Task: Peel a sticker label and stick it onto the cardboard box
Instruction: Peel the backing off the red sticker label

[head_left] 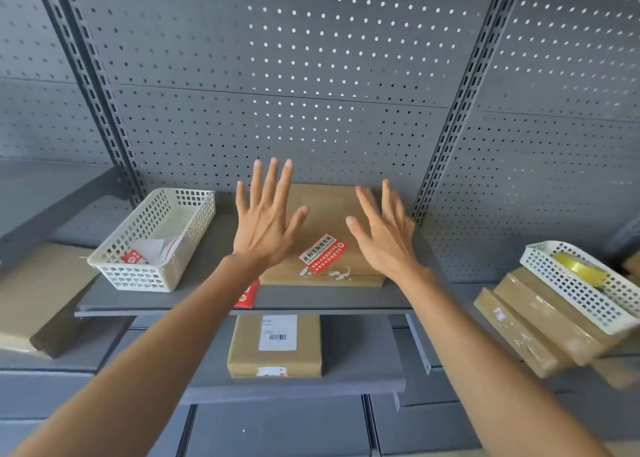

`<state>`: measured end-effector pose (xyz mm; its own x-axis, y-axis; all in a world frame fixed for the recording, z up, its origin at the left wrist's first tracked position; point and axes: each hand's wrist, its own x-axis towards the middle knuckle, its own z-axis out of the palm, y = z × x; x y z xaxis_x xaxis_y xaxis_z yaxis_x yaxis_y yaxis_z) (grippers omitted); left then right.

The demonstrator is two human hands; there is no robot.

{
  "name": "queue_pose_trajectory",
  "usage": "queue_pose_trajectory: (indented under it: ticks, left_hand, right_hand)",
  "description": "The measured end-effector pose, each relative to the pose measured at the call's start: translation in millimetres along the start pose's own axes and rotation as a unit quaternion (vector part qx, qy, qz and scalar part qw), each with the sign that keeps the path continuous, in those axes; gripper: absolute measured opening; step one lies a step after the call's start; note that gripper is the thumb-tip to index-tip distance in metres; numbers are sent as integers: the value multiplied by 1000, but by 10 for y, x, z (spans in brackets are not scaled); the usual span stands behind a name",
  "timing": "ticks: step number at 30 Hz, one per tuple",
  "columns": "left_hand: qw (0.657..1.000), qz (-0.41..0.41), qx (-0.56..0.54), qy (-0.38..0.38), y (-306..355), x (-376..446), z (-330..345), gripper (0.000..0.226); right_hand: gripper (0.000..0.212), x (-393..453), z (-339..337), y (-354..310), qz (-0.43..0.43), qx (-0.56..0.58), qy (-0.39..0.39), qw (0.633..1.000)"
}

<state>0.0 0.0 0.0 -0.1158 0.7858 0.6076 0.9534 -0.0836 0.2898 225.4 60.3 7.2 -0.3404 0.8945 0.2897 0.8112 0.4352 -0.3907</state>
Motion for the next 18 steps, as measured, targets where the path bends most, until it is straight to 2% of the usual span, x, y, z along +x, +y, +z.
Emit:
queue_pose_trajectory:
  ticks: [3,6,9,11,15,18]
  left_hand:
    - [997,78,0,5,-28,-74,-14,66]
    - [988,149,-13,21,-18,-209,68,46]
    - [988,153,-16,1,-8,-339,161,29]
    - [990,141,-27,-15,-9,-413,213,30]
    - [992,104,-67,-1,-4,-476,273,30]
    - [994,85,-74,1,7,-489,302,22]
  right_hand:
    - [52,-20,59,-26,4,-33,-15,999]
    - [38,-71,127,-39,-1,-20,-23,1000]
    - [32,-84,130,-122,-14,10,-43,999]
    - [29,-63,130,-190,-29,12,-56,998]
    - [26,25,119,-268,-35,-10,-67,997]
    - [27,65,125,-295,-38,-32,-91,995]
